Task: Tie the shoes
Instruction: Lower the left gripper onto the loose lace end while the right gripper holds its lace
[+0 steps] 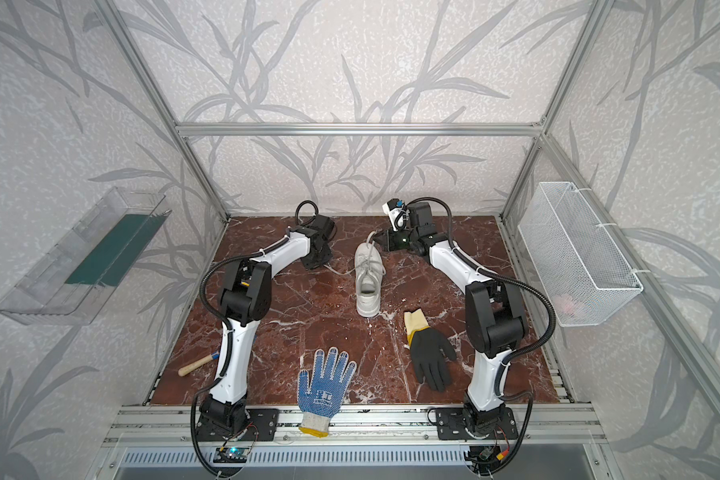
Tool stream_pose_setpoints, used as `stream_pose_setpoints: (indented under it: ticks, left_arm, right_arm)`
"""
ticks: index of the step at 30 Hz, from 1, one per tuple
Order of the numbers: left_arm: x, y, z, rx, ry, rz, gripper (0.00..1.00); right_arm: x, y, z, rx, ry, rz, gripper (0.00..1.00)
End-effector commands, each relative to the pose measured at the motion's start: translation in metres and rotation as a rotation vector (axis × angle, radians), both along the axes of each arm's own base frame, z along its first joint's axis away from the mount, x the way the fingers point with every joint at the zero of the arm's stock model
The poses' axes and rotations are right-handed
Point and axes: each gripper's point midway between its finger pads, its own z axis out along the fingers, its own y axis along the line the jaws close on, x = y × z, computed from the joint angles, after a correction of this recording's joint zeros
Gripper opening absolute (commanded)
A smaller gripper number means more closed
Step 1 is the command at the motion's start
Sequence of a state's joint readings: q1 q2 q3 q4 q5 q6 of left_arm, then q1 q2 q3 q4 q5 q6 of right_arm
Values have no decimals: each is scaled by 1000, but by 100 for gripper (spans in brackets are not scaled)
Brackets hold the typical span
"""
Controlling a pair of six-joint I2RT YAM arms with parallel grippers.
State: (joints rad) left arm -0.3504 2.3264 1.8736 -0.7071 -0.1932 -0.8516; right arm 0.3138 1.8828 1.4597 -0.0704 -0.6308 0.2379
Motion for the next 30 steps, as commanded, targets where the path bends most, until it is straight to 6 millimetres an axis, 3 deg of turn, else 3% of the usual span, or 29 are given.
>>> stream_pose_setpoints:
  ticks: [1, 10, 18, 23, 30]
  left_arm:
    - [-5, 9, -16, 34, 29, 37, 26]
    - [-3, 6, -26, 27, 41, 30, 24]
    - [4, 2, -30, 21, 37, 17, 7]
    - [9, 4, -16, 44, 11, 3, 0]
    - [12, 14, 34, 101, -75, -37, 0]
  right_arm:
    - [2, 3, -3, 22, 0, 18, 0]
    - [-1, 5, -7, 34, 15, 30, 0]
    - [-4, 6, -6, 42, 16, 38, 0]
    - [-8, 5, -4, 42, 17, 41, 0]
    - [-18, -2, 9, 43, 4, 24, 0]
